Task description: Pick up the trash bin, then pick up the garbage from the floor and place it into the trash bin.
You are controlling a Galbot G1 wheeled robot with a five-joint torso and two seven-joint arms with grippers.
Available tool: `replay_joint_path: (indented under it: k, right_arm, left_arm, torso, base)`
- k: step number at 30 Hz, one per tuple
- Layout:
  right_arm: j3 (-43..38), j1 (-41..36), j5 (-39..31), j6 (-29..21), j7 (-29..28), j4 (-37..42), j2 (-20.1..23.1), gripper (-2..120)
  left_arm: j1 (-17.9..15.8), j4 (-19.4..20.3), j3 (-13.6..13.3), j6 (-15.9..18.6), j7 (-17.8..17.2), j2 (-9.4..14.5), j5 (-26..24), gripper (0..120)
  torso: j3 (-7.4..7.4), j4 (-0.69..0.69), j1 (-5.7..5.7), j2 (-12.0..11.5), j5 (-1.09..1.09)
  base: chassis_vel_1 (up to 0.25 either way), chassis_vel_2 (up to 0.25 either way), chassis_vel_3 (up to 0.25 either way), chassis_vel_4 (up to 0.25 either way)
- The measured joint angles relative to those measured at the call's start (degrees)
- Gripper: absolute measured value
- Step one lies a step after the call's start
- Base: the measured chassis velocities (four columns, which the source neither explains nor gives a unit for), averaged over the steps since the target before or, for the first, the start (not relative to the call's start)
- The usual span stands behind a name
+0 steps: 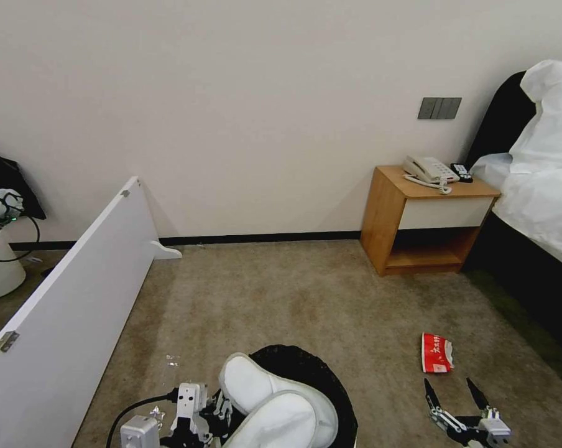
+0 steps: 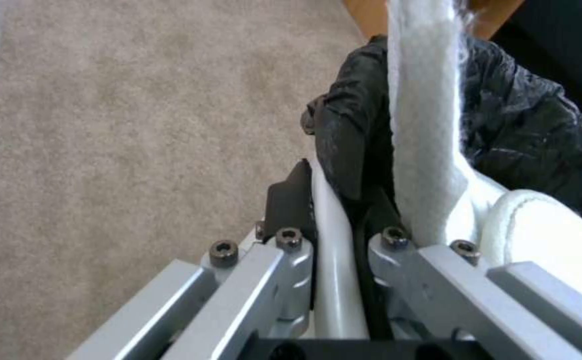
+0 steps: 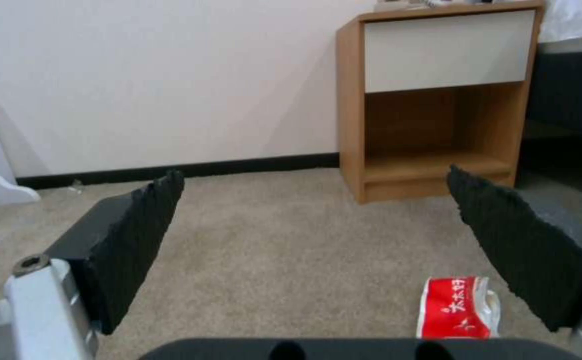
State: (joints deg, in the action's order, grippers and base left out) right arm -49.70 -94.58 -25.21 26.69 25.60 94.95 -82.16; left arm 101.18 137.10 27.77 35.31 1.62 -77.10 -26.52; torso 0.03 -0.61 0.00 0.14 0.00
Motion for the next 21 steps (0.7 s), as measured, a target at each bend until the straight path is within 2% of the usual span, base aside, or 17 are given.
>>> replay_joint_path:
  k: [21]
  right_arm:
    - [-0.2,-0.2,-0.9,0.0,1.4,-0.5,0.0,100]
  left_arm:
    - [0.0,-0.1,-0.1,0.0,0.0,0.0,0.2,4]
  torso:
    - [0.0,-0.01,0.0,0.0,0.0]
  base:
    - [-0.084,-0.083,0.084,0.077]
